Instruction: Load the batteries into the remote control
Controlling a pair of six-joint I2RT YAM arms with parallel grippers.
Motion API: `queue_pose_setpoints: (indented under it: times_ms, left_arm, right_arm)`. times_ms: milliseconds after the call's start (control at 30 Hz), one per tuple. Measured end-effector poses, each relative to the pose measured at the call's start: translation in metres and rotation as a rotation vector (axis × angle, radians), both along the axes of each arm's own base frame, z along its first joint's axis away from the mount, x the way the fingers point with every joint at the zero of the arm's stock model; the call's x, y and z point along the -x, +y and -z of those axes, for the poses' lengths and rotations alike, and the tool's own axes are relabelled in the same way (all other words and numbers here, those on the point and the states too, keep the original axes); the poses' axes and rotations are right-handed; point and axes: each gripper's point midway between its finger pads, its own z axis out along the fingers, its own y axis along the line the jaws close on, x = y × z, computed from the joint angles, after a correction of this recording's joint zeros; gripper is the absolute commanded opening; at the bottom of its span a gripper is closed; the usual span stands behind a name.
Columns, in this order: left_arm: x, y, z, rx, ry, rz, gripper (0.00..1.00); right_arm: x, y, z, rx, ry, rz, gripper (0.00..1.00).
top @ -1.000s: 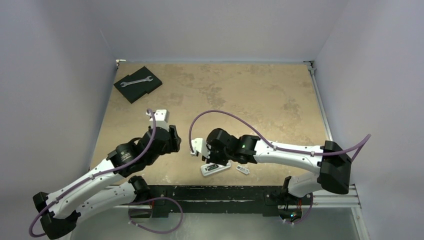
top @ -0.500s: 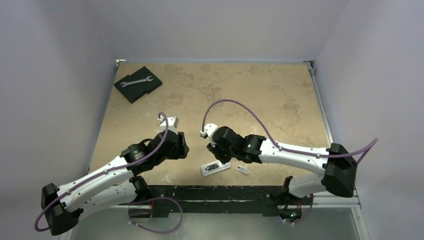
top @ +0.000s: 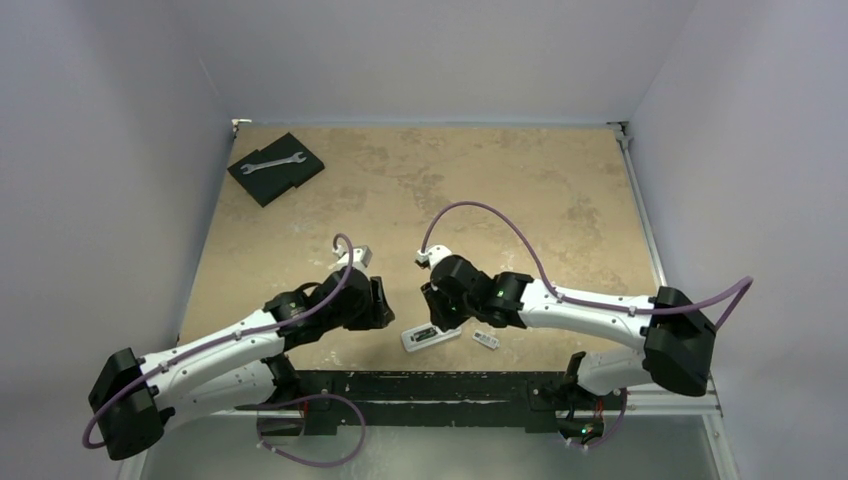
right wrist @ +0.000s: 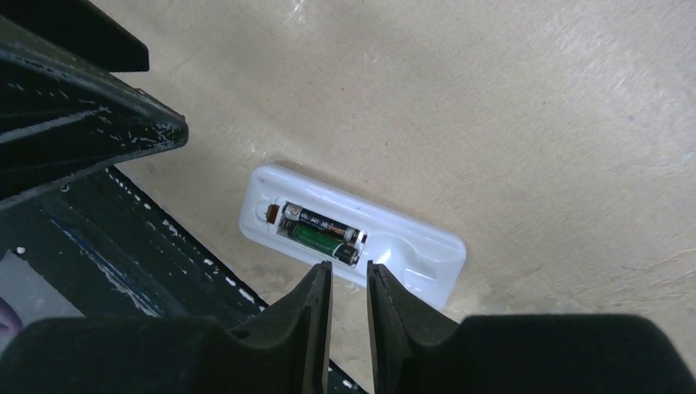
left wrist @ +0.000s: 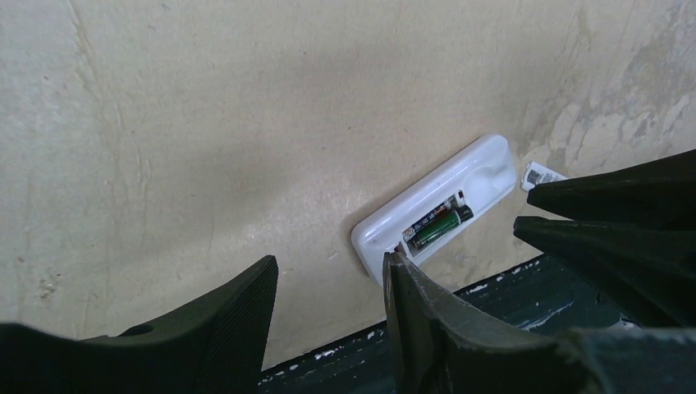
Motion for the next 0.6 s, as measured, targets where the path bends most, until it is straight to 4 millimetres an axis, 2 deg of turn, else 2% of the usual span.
queue_pose_setpoints:
  times_ms: [133,600]
  left_arm:
    - [0.006,-0.005,0.012,0.015,0.046,0.013,0.5]
    - [0.013,-0.025,0.029,0.05,0.124,0.066,0.53]
  right_arm:
    - [0.003,0.004,0.008,-0.019,0.057,0.031,0.28]
    - [0.012,0.01,0.027,-0.021,0.141,0.046,0.27]
